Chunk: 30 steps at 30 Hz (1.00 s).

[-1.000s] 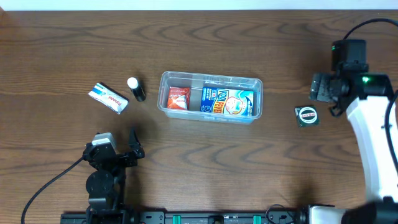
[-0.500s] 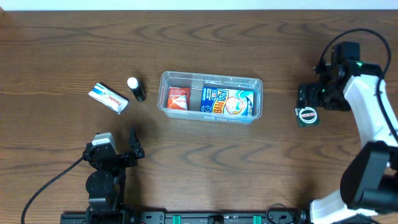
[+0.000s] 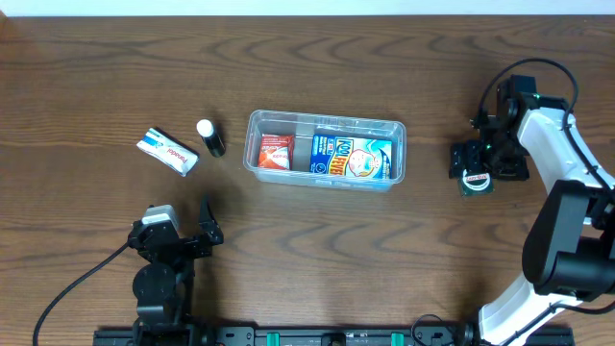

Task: Pack container
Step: 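Move the right gripper to the green Zam-Buk tin and grasp it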

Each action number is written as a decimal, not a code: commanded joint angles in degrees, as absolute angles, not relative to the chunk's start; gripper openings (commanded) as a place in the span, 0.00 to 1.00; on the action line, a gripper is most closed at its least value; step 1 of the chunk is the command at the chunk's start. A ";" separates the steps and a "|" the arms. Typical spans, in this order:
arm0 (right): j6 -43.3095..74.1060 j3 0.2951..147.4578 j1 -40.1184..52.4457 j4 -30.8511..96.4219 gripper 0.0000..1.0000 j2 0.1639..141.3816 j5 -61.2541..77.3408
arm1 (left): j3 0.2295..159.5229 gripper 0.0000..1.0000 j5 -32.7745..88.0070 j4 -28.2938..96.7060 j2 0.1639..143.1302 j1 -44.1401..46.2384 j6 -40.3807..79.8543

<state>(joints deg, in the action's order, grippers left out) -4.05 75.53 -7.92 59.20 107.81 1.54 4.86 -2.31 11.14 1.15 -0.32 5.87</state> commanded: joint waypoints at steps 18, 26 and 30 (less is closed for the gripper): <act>-6.52 70.00 -8.23 51.09 0.99 109.10 -0.82 | 3.97 0.98 -1.96 13.17 1.34 -0.58 5.15; -6.48 69.36 -8.19 50.59 0.97 109.12 1.48 | 3.97 0.98 -1.96 13.17 1.34 -0.58 5.15; -6.50 68.49 -8.19 50.00 0.92 109.10 1.54 | 3.97 0.98 -1.96 13.17 1.34 -0.58 5.15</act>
<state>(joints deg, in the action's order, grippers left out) -5.93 69.36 -7.92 50.17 108.55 0.69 4.86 -2.31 11.14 1.15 -0.32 5.87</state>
